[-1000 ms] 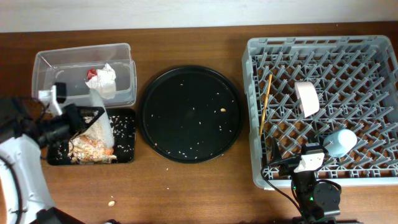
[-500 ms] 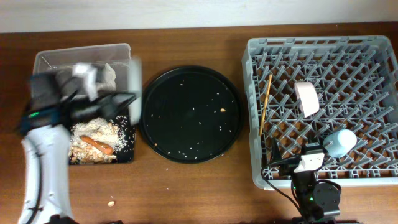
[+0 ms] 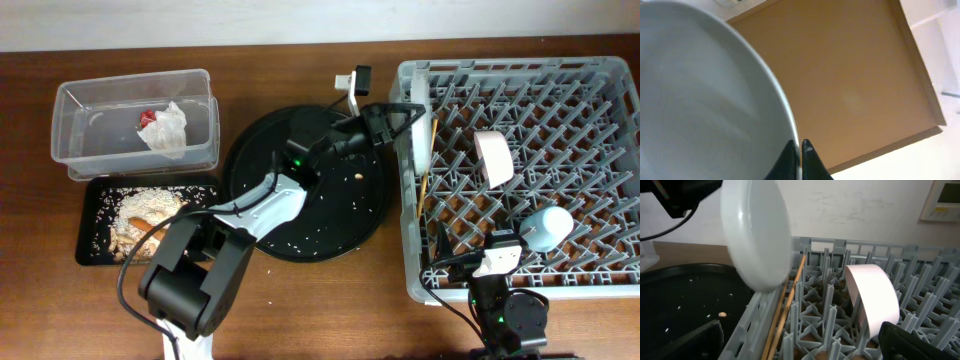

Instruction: Sort waste into correct bins and load items into the dishwasher rack

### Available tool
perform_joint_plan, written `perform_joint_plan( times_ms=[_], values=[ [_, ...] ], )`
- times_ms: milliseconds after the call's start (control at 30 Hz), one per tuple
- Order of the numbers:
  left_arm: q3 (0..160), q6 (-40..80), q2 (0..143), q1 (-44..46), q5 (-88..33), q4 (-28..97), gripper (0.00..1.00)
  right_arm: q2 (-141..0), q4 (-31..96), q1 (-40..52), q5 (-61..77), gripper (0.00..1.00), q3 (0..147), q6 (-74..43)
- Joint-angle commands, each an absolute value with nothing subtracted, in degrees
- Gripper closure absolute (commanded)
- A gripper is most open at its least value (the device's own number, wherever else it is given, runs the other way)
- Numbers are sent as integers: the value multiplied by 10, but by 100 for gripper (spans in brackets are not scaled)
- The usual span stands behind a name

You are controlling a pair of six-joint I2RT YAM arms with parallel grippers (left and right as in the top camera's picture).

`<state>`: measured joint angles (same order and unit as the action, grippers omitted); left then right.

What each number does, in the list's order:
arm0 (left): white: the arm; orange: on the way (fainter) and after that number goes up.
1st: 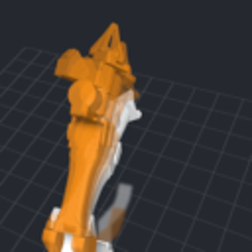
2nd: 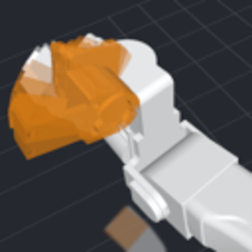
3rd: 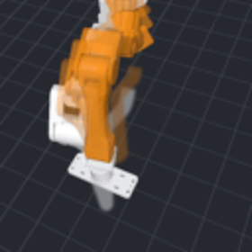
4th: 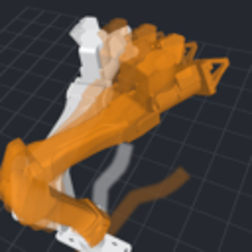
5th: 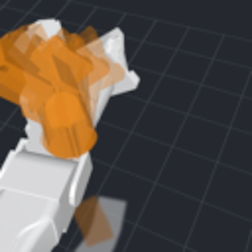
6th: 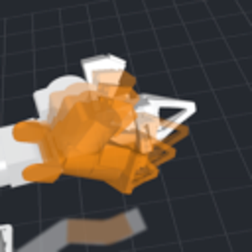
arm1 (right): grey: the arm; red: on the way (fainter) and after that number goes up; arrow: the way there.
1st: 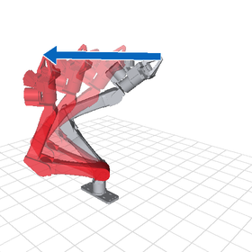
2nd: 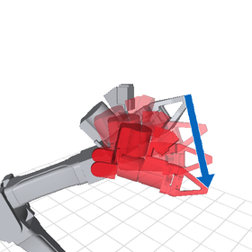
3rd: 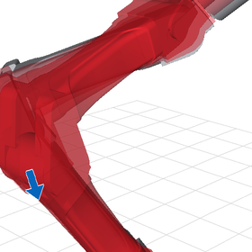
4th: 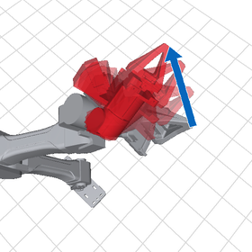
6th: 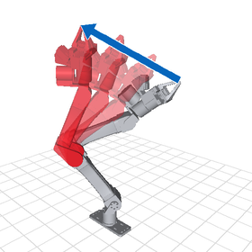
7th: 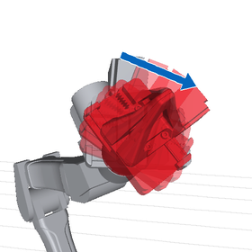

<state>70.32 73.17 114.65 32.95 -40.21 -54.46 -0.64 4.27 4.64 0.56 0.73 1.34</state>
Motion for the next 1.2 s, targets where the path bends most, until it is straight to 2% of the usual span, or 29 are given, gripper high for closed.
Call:
perform_joint_plan(
  times_ms=[0, 33, 133, 200, 267, 300, 400, 433, 500, 533, 667, 733, 833, 967, 1167],
  values=[
    [707, 668, 1152, 328, -406, -488, 1, -4, 44, 44, 9, 2, 3, 11],
    [707, 632, 1152, 323, -419, -478, 1, -4, 44, 44, 9, 2, 3, 11],
    [707, 621, 1142, 295, -484, -458, 1, -4, 44, 44, 9, 2, 3, 11],
    [707, 474, 1065, 264, -486, -199, 1, -4, 44, 44, 9, 2, 3, 11],
    [715, 269, 928, 261, -336, 137, 1, -4, 44, 44, 9, 2, 3, 11],
    [724, 213, 855, 261, -286, 245, 1, -4, 44, 44, 9, 2, 3, 11],
    [725, 118, 686, 260, -141, 405, 1, -4, 44, 44, 9, 2, 3, 11],
    [725, 108, 603, 260, -34, 474, 1, -4, 44, 44, 9, 2, 3, 11],
    [723, -18, 525, 260, 12, 512, 1, -4, 44, 44, 9, 2, 3, 11],
    [722, -48, 495, 260, 61, 525, 0, -4, 44, 44, 9, 2, 3, 11],
    [677, -48, 459, 236, 174, 507, 1, -4, 44, 44, 9, 2, 3, 11],
    [550, -48, 396, 164, 136, 378, 1, -4, 44, 44, 9, 2, 3, 11],
    [305, -48, 208, 117, 88, 173, 1, -4, 44, 44, 9, 2, 3, 11],
    [141, -48, 3, 61, 86, 134, 1, -4, 44, 44, 9, 2, 3, 11],
    [5, -48, 4, 63, 87, 38, 1, -4, 44, 44, 9, 2, 3, 11]
  ],
)
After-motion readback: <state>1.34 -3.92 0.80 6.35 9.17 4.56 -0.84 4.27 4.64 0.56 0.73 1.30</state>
